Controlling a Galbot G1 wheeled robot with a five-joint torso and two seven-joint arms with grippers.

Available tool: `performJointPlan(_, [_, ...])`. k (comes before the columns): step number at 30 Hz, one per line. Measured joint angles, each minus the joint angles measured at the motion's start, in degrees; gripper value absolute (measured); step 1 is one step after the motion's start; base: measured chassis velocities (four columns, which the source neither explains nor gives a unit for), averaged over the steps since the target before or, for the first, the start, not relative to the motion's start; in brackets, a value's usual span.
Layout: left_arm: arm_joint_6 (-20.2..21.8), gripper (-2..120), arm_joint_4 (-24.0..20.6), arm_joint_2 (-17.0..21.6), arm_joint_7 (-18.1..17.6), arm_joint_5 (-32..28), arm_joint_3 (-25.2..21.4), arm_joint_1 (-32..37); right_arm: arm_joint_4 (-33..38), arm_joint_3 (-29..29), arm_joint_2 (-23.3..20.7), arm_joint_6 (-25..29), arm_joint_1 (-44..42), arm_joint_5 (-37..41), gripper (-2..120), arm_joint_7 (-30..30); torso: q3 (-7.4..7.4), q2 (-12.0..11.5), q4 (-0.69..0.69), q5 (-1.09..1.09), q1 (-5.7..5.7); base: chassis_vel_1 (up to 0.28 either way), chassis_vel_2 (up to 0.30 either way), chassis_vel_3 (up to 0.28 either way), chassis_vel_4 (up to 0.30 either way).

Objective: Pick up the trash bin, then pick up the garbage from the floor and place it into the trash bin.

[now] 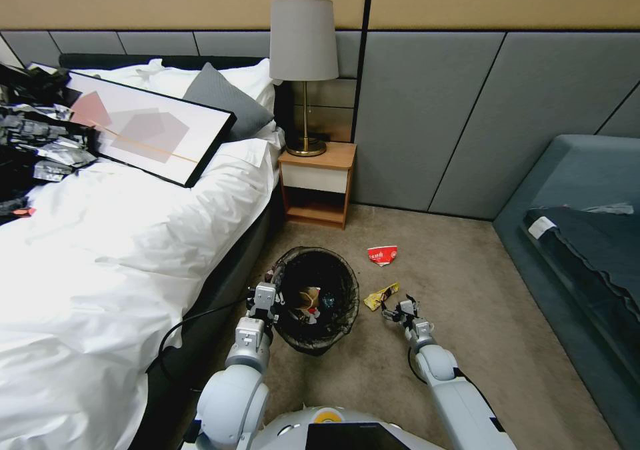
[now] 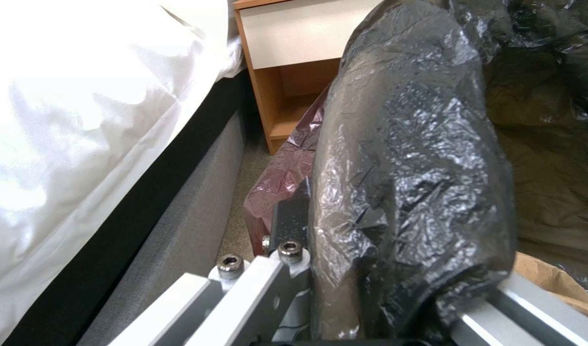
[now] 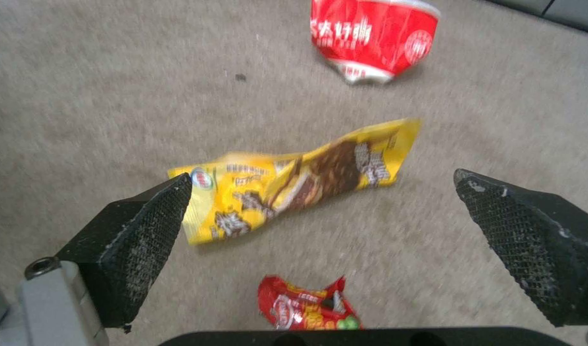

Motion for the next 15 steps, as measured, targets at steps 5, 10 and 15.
performJointPlan(5, [0.0, 1, -0.1, 0.1, -0.1, 0.0, -0.1, 0.2, -2.3, 0.1, 0.6, 0.2, -0.2, -0.8, 100, 0.1, 0.00, 0.0, 0.00, 0.00, 0.00, 0.000, 0.000, 0.000, 0.000])
performJointPlan(10, [-0.1, 1, -0.1, 0.1, -0.1, 0.0, -0.1, 0.1, -2.5, 0.4, 0.6, 0.7, -1.2, -1.0, 100, -0.3, 0.00, 0.0, -0.01, -0.01, 0.00, 0.000, 0.000, 0.000, 0.000])
performJointPlan(15, [-0.1, 1, 0.0, -0.1, -0.1, 0.1, 0.3, 0.0, -4.9, 0.7, 0.4, 3.1, -1.2, -3.3, 100, -2.6, 0.00, 0.0, -0.01, 0.00, 0.00, 0.000, 0.000, 0.000, 0.000])
